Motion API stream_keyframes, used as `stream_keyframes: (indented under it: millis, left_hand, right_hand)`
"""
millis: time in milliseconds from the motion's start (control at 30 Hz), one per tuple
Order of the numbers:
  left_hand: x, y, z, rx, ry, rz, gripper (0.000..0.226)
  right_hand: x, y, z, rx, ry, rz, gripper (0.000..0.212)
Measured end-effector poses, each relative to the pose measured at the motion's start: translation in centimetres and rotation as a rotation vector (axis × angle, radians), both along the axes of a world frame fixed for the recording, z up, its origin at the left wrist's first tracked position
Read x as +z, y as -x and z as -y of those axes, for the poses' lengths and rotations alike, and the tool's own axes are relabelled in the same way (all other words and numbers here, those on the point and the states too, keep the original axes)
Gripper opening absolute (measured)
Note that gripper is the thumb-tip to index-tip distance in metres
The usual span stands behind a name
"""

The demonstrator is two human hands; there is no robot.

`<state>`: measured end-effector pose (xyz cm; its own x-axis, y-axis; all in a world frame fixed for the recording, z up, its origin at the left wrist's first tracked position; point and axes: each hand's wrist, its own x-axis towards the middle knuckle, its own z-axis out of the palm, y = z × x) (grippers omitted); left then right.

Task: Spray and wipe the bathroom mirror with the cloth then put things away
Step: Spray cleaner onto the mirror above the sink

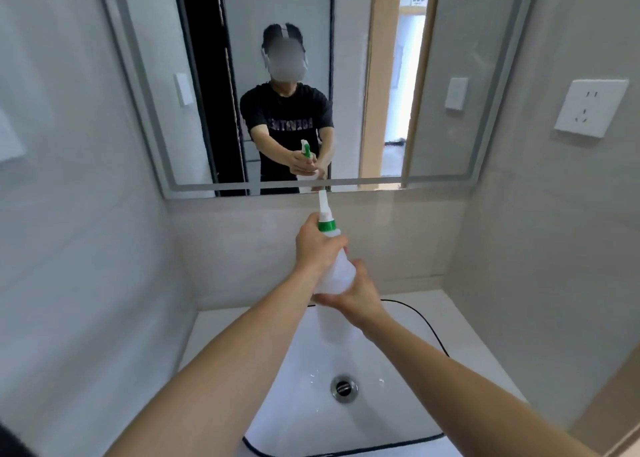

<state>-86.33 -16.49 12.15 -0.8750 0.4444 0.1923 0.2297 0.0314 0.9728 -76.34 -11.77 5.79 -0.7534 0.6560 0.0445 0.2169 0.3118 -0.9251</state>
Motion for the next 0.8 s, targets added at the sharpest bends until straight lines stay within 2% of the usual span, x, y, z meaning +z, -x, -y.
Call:
stream_keyframes:
  millis: [500,633,800]
  left_hand:
    - [-0.2,4.3,9.0,0.275,-0.033,-0.010,0.031]
    - [4.0,5.8,11.0,0.343,-0.118,-0.077,0.036]
    - [13.0,7.1,12.9,0.343,-0.212,-0.225,0.033]
  right_hand:
    - [-0.2,6.0,6.5,0.237,-0.034,-0.065,0.082]
    - [3.9,8.8,7.5,0.330,-0.135,-0.128,0.081]
    - [12.0,12.0,8.6,0.383,-0.231,-0.286,0.079]
